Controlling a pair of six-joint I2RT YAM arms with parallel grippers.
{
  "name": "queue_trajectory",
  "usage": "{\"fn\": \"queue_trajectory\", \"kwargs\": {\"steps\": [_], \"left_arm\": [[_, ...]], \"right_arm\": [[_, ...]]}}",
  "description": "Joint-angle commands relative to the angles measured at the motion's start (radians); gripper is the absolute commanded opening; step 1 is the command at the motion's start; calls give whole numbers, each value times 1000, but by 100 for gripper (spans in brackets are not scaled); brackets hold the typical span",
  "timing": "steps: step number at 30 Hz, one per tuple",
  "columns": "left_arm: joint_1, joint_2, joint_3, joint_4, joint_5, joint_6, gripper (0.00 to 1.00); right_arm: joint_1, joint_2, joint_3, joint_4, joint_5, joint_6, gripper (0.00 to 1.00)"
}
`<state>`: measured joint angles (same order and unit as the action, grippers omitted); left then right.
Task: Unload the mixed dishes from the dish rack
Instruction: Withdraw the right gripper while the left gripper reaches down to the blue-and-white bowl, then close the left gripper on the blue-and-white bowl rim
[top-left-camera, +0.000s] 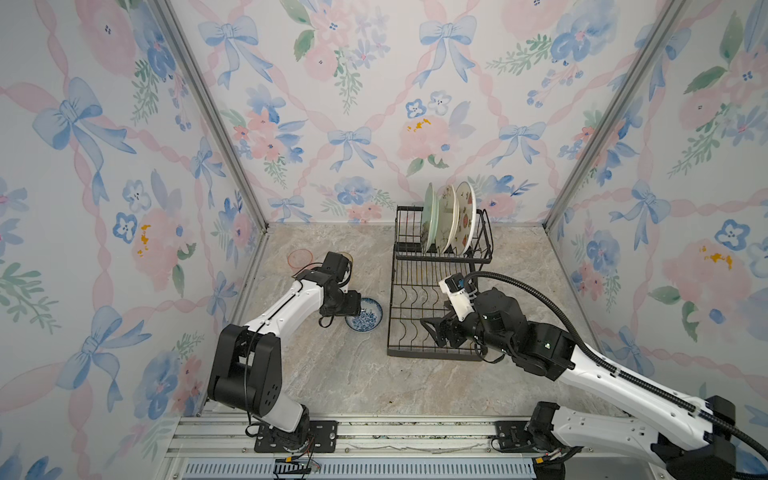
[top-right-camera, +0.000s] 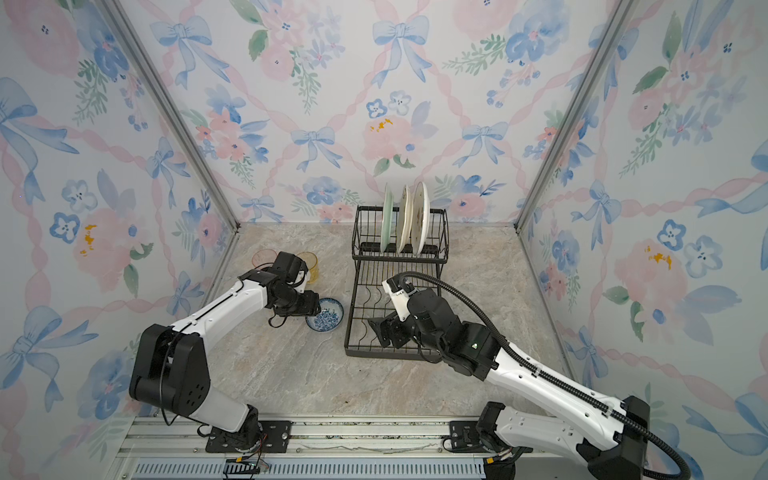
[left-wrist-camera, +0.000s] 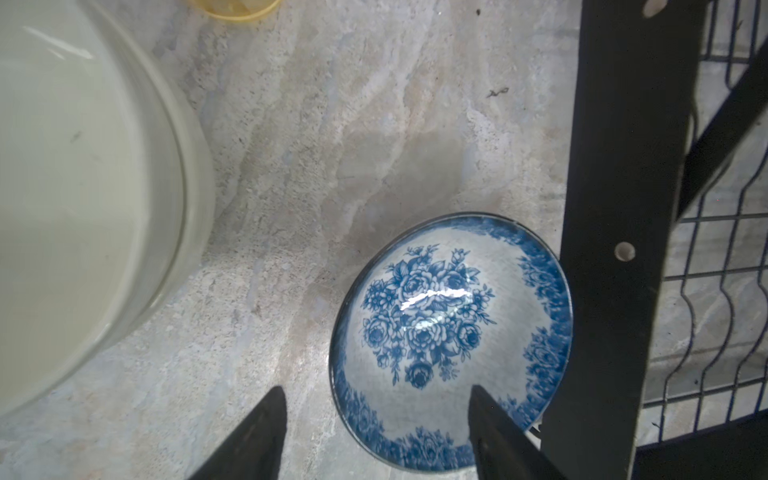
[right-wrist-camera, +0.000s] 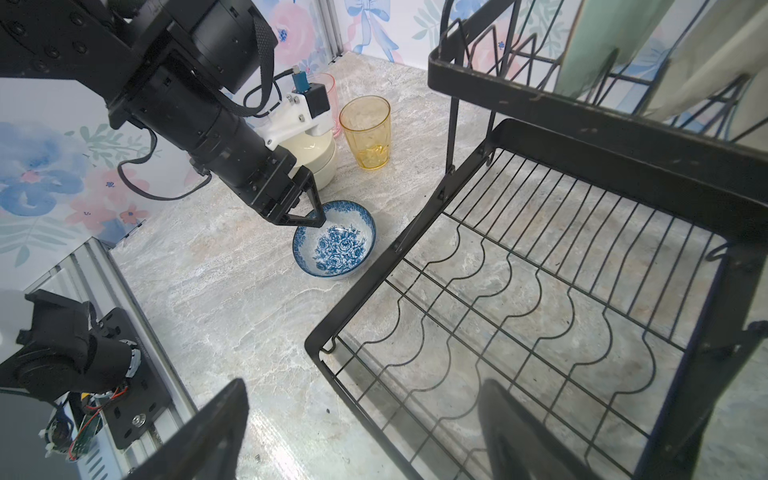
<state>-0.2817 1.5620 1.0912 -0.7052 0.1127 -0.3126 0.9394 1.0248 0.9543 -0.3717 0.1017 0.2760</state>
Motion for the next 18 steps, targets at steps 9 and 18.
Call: {"fn": "queue_trajectory", "kwargs": {"steps": [9,18], "left_arm": [[-10,118,74,-17,-64,6,47],[-70,228,159,-18,-108,-11,35]], "right_arm": [[-36,-68,-79,71,-2,28,88],[-69,-74,-65,19,-17,12,88]]}}
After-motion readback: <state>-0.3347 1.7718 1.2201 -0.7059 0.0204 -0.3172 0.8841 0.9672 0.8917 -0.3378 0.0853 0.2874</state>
